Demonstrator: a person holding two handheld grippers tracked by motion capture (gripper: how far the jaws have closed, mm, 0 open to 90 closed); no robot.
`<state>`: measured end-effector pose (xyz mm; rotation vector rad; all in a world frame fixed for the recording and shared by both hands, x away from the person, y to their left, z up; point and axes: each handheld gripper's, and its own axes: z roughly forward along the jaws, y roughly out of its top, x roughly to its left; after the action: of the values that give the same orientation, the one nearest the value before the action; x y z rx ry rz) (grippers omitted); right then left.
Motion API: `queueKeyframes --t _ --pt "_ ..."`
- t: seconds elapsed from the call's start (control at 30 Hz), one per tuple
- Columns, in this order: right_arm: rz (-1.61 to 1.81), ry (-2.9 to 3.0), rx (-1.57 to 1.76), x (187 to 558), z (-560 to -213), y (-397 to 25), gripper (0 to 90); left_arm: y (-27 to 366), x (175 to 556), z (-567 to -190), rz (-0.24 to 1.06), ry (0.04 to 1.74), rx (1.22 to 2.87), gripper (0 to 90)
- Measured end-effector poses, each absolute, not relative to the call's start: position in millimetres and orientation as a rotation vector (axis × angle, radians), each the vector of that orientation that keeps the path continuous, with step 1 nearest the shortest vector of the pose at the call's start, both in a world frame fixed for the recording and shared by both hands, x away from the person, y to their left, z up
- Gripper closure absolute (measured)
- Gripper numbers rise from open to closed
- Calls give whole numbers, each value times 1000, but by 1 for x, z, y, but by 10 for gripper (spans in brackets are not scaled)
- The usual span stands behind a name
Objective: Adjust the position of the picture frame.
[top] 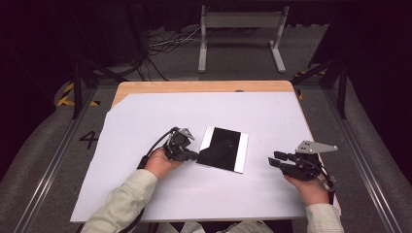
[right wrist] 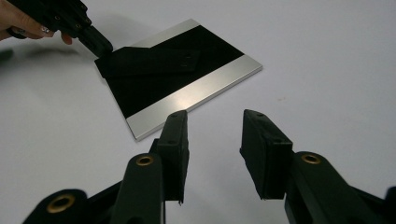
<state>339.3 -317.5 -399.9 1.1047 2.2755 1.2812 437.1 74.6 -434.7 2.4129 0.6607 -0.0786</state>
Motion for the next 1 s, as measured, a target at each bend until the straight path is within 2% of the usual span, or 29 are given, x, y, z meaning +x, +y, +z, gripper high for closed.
queueKeyframes --t 0.43,0.57,0.8,1.0 --pt "1235 2301 1061 339 -401 -311 687 44 421 -440 -59 495 2401 900" --pt "1212 2315 1056 339 -401 -308 744 37 417 -441 -23 470 2391 900" --pt "1153 2325 1049 339 -401 -304 832 42 417 -439 2 479 2388 900" --pt "1131 2338 1066 346 -401 -302 892 64 416 -433 81 503 2377 900"
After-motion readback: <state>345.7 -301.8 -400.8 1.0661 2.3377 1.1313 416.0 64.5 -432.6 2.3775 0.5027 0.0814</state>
